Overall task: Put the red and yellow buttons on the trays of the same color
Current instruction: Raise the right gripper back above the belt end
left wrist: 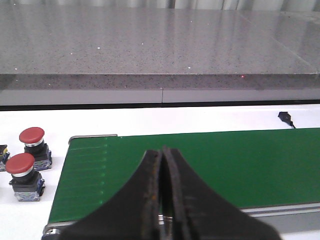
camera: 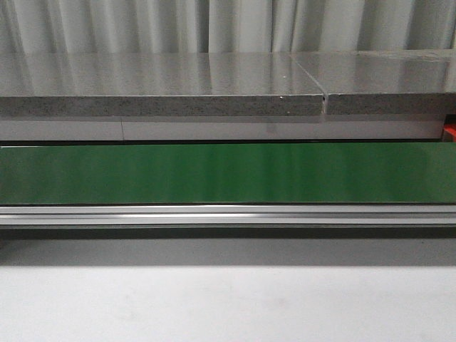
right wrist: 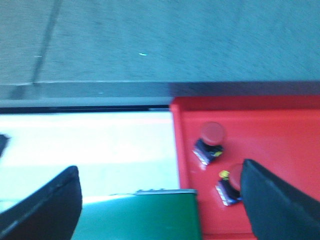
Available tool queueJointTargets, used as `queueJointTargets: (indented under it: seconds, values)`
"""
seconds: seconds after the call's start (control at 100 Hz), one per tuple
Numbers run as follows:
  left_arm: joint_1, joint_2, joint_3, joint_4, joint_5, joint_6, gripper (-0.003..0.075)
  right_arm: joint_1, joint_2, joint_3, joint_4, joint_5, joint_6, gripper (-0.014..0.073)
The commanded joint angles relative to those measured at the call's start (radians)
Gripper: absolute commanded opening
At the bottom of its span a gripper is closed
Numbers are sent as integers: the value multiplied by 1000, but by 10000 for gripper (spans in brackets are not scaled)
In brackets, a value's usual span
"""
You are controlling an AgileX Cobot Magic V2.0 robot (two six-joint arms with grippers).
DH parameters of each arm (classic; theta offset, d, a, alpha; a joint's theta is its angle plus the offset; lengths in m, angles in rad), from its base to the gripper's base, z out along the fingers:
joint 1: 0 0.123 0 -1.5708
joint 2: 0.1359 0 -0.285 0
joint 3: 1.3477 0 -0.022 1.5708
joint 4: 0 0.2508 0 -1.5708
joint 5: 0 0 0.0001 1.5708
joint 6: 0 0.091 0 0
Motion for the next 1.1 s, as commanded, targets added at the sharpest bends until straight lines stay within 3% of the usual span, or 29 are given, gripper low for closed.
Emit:
queueJointTargets:
  seconds: [0.0,0.48,0.6,0.84,1.09]
  values:
    - [-5,8,-27,-8,-75,-1,-19,46,-91,12,10,-40,-26,635]
    - [-5,8,-27,-8,-75,-1,-19,85,-523,386,6,-21,-33,606]
    - [-5,8,-27,-8,-75,-1,-19,85,-605,442,6,-20,-33,456]
    - [-5,8,-27,-8,-75,-1,-19,85,-652,463,6,-14,-33,-67]
    - [-5,8,-27,-8,-75,-1,-19,85,-652,463,6,-14,-33,-68]
